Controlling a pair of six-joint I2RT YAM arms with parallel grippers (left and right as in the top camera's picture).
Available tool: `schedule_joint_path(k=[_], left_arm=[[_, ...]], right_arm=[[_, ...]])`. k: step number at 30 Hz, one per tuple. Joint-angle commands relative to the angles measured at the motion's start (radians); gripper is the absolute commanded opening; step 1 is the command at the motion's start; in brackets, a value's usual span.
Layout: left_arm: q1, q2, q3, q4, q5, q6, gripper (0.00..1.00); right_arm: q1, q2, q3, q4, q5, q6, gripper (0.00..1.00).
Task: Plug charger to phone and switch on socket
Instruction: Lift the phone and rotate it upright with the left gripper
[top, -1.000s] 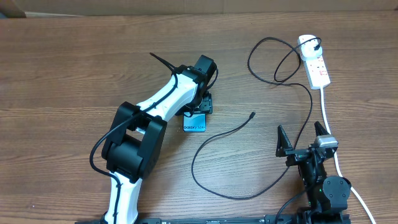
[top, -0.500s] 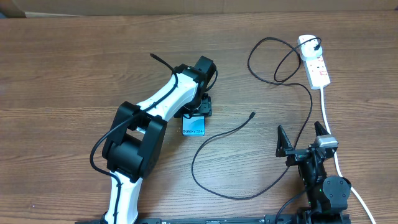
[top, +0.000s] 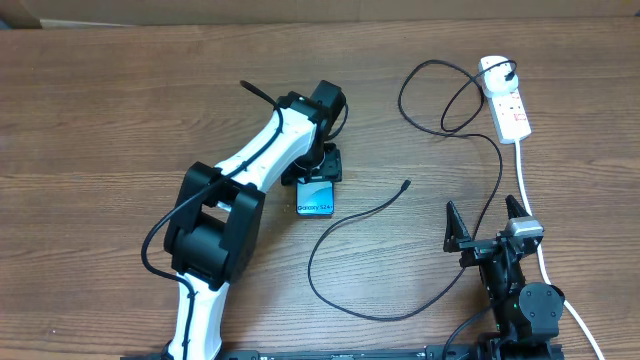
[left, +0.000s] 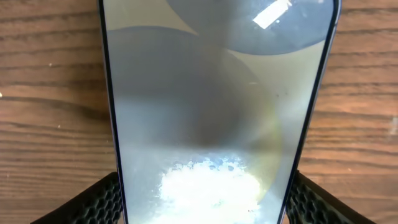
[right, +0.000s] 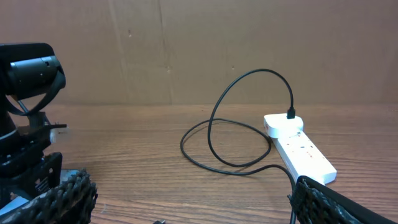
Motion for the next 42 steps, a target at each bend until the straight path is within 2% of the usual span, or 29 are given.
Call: schedule_joint_path(k=[1, 5, 14, 19, 23, 24, 34, 42], left_arm=[[0.021, 0.005, 0.057, -0.018, 0.086, -0.005, 0.70], [0.045, 0.003, 0.077, -0.035, 0.172, -0.005, 0.69], [0.129, 0.003, 0.081, -0.037, 0.489, -0.002, 0.68], [0.182, 0.003, 0.081, -0.033, 0.613, -0.001, 0.69], [0.238, 0.003, 0.081, -0.033, 0.817, 0.007, 0.70], [0.259, 0.003, 0.081, -0.032, 0.906, 0.006, 0.70], [0.351, 0.003, 0.081, -0.021, 1.359, 0.006, 0.69], [0.402, 0.003, 0.081, -0.022, 1.495, -0.016, 0.67]], right_arm=[[-0.004, -0.009, -0.010, 0.003, 0.009, 0.003, 1.00], [-0.004, -0.009, -0.010, 0.003, 0.010, 0.003, 1.00], [-0.004, -0.009, -0.010, 0.003, 0.009, 0.004, 1.00], [-0.004, -0.009, -0.010, 0.003, 0.009, 0.004, 1.00], [-0.004, -0.009, -0.010, 0.003, 0.009, 0.003, 1.00], [-0.004, -0.009, -0.010, 0.003, 0.009, 0.003, 1.00], [-0.004, -0.009, -0.010, 0.003, 0.009, 0.003, 1.00], [-0.004, -0.009, -0.010, 0.003, 0.009, 0.004, 1.00]])
